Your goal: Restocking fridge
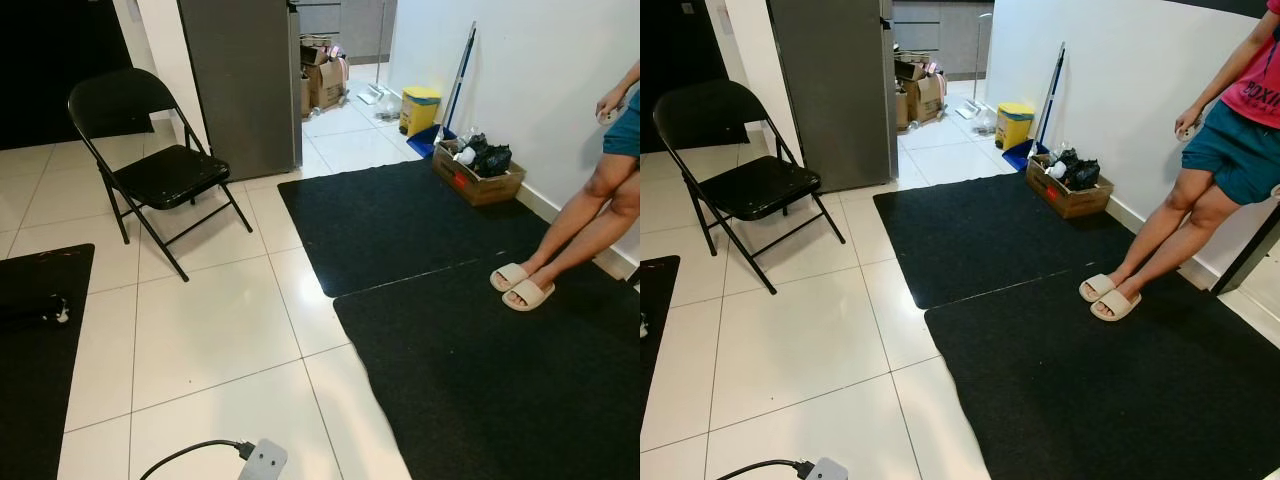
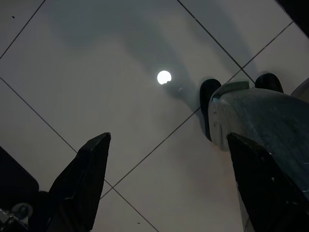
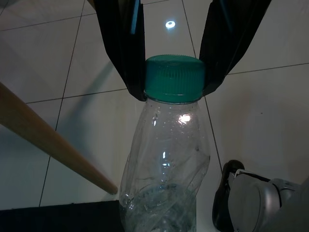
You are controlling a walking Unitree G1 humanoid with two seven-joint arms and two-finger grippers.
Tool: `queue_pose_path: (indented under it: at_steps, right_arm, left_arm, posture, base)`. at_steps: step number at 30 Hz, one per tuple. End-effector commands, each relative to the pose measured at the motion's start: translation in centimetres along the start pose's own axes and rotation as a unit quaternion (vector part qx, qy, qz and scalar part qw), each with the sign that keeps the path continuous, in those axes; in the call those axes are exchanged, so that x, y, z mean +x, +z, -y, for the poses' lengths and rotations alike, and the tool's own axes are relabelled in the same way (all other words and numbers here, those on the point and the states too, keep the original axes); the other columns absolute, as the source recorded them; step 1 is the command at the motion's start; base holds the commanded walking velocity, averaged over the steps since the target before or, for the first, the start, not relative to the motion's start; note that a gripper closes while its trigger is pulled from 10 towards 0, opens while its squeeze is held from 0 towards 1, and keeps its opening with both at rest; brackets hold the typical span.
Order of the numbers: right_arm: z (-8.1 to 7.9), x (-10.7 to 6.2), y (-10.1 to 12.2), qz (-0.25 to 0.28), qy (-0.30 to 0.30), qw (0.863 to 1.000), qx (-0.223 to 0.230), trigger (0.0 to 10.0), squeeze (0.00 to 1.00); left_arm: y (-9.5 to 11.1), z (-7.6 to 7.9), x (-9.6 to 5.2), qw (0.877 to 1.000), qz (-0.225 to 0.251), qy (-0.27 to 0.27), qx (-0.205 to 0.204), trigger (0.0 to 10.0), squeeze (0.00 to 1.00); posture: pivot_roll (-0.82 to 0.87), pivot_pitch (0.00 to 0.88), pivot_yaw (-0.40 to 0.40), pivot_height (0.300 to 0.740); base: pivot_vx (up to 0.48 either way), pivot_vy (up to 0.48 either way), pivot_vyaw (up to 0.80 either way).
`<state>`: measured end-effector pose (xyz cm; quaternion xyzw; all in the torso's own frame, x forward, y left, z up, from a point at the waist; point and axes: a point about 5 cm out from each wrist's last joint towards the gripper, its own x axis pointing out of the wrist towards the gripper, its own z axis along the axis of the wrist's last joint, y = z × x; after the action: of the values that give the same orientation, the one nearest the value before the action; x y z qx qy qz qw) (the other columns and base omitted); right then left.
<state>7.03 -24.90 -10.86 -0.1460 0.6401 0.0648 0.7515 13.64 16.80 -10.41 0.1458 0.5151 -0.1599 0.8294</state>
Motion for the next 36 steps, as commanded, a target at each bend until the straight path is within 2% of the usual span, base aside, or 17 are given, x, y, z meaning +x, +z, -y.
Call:
queue_pose_path:
  at_steps: [1, 18, 21, 36]
  right_arm:
    - [0.21, -0.02, 0.29, 0.008, -0.007, 1.0, 0.006, 10.0, 0.0]
    - [0.45, -0.03, 0.53, 0.009, -0.018, 1.0, 0.008, 10.0, 0.0]
    - [0.44, -0.03, 0.53, 0.005, -0.016, 1.0, -0.005, 10.0, 0.0]
    - [0.46, -0.02, 1.14, 0.012, -0.011, 1.0, 0.003, 10.0, 0.0]
  left_arm:
    - [-1.62, 0.9, -0.16, 0.999, -0.033, -0.017, 0.012, 10.0, 0.0]
    - [-1.82, 0.9, -0.21, 0.999, -0.034, -0.016, 0.012, 10.0, 0.0]
    - [-1.85, 0.89, -0.22, 0.999, -0.035, -0.017, 0.013, 10.0, 0.0]
    - [-1.78, 0.69, -0.23, 0.999, -0.033, -0.015, 0.015, 10.0, 0.0]
  posture:
    - [0.02, 0.0, -0.071, 0.74]
    - [0.02, 0.0, -0.074, 0.74]
    - [0.02, 0.0, -0.074, 0.74]
    - [0.03, 0.0, -0.075, 0.74]
  base:
    - [0.262, 0.0, 0.0]
    - [0.262, 0.0, 0.0]
    - [0.259, 0.0, -0.54]
    - [0.276, 0.0, -0.8]
